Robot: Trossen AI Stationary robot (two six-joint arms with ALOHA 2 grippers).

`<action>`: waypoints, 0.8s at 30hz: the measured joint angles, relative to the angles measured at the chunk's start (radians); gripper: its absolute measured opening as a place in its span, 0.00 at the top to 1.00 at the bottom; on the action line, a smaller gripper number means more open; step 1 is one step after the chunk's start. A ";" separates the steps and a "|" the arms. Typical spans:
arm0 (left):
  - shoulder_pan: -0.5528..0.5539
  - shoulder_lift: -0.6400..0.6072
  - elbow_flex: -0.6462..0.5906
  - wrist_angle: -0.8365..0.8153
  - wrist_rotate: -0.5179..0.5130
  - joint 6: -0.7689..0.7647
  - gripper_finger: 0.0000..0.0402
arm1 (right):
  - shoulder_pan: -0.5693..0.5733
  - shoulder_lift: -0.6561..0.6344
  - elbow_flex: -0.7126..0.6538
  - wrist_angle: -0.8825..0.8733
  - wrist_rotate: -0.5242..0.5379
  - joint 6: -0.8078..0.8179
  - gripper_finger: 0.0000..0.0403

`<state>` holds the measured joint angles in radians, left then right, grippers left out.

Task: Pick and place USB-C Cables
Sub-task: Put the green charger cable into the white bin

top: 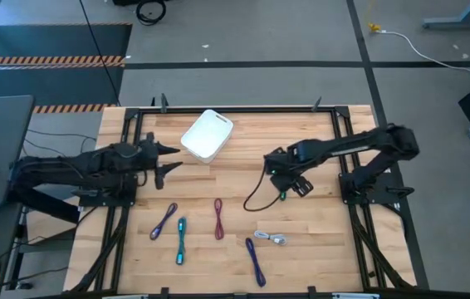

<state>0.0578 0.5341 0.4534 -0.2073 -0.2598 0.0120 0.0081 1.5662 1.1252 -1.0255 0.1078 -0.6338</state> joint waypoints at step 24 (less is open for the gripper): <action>0.000 0.133 0.026 0.078 -0.014 -0.012 0.50 | -0.018 0.264 -0.002 0.064 0.086 -0.110 0.45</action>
<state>0.0578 0.6670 0.4793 -0.1295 -0.2733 0.0001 -0.0101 1.8306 1.1236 -0.9610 0.1935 -0.7435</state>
